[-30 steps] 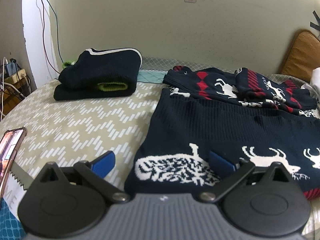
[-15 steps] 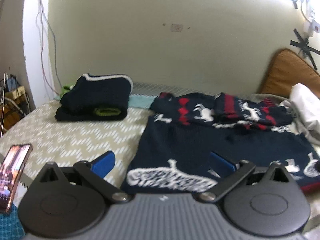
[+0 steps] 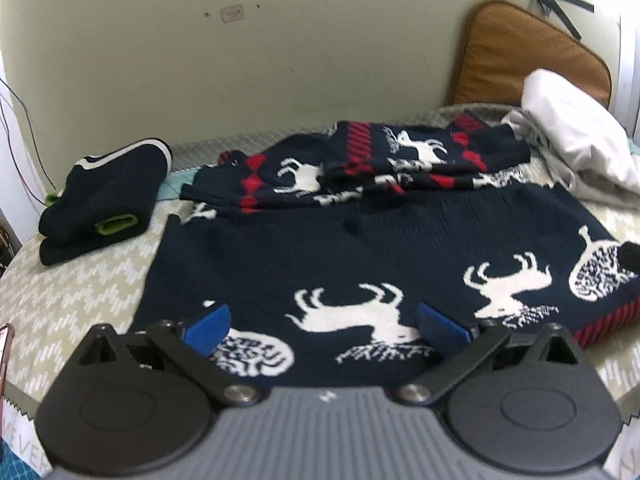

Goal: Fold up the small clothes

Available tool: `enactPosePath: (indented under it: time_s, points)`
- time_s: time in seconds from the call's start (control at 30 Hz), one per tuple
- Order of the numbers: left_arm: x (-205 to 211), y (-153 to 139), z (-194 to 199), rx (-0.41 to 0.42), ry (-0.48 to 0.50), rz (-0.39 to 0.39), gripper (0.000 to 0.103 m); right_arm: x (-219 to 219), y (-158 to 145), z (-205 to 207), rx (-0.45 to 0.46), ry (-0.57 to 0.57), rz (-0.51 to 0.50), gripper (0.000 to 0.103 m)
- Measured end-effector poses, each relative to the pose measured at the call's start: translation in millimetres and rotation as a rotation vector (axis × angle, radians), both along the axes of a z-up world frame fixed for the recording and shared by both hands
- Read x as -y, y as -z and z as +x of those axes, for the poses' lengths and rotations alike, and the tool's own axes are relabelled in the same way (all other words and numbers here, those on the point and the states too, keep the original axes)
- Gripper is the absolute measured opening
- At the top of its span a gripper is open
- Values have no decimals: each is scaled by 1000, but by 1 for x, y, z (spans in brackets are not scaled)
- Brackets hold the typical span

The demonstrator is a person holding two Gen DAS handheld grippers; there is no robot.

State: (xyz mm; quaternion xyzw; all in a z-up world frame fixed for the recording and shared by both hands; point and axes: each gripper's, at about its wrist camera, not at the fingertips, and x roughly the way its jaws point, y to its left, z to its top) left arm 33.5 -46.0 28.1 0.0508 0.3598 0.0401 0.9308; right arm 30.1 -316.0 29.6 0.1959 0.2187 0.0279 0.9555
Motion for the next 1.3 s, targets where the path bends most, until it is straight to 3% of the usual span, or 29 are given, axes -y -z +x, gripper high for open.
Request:
enactPosePath:
  time_s: [1.07,1.3]
  points:
    - [2,6,4,8,-1,1,103,0,-1,6,-9,-37,1,76]
    - [0,7,3,15,2,-5,103,-3,-5,-3,66,-79,2,76]
